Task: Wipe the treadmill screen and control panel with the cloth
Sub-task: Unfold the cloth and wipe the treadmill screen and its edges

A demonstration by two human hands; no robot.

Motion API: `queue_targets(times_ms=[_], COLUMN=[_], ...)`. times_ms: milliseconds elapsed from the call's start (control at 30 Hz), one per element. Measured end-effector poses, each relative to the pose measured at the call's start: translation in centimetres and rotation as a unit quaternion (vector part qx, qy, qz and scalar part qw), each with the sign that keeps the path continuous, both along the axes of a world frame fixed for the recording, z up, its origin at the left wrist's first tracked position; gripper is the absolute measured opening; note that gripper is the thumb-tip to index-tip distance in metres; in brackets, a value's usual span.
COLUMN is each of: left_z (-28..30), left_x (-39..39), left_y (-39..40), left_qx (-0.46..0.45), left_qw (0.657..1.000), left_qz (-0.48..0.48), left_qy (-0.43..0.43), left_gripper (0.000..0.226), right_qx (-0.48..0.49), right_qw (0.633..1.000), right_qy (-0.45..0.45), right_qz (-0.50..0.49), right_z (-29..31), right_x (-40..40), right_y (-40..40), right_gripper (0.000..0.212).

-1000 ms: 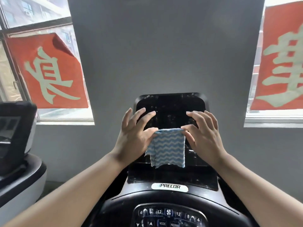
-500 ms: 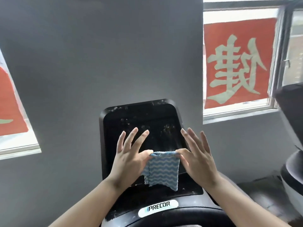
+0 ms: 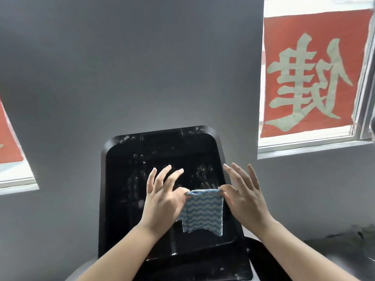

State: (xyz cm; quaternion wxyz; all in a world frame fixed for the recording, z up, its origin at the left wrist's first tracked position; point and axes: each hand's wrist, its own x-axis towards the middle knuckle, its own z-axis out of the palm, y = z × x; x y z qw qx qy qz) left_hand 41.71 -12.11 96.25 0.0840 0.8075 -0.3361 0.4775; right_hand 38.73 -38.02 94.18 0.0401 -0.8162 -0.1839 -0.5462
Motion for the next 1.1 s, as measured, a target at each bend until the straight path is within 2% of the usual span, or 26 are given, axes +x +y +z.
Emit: queue_targets(times_ms=[100, 233, 400, 600, 733, 800, 867, 933, 1100], left_z=[1.1, 2.4, 3.5, 4.0, 4.4, 4.3, 4.0, 3.9, 3.7], left_x=[3.7, 8.7, 14.3, 20.3, 23.2, 24.0, 24.3, 24.4, 24.3], left_y=[-2.3, -4.8, -6.4, -7.4, -8.1, -8.5, -9.0, -9.3, -9.4], left_qx=[-0.024, -0.048, -0.064, -0.061, -0.064, -0.056, -0.046, -0.041, -0.039], left_qw=[0.999, 0.996, 0.992, 0.987, 0.984, 0.984, 0.984, 0.983, 0.981], left_qz=[0.03, 0.073, 0.11, 0.145, 0.163, 0.164, 0.164, 0.168, 0.181], left_qy=[-0.001, 0.004, -0.005, -0.029, -0.043, -0.052, -0.059, -0.063, -0.061], left_gripper=[0.024, 0.007, 0.008, 0.008, 0.013, 0.015, 0.016, 0.016, 0.02], right_qx=[-0.006, -0.015, -0.017, -0.019, 0.04, 0.075, 0.043, -0.006, -0.019], right_qw=[1.0, 1.0, 1.0, 0.999, 0.996, 0.995, 0.996, 0.997, 0.997], right_qy=[-0.005, -0.002, -0.002, -0.019, -0.033, -0.055, -0.069, -0.026, 0.065], right_qz=[0.008, 0.009, -0.011, -0.043, -0.073, -0.041, 0.035, 0.073, 0.033], right_z=[1.1, 3.0, 5.2, 5.0, 5.1, 4.3, 2.4, 0.6, -0.2], right_x=[4.6, 10.6, 17.1, 23.8, 26.6, 26.2, 25.0, 24.2, 25.2], right_y=[-2.1, -3.9, -4.5, -4.5, -3.7, -2.6, -1.3, -0.5, 0.2], right_gripper=[0.014, 0.009, 0.008, 0.012, 0.012, 0.016, 0.017, 0.023, 0.044])
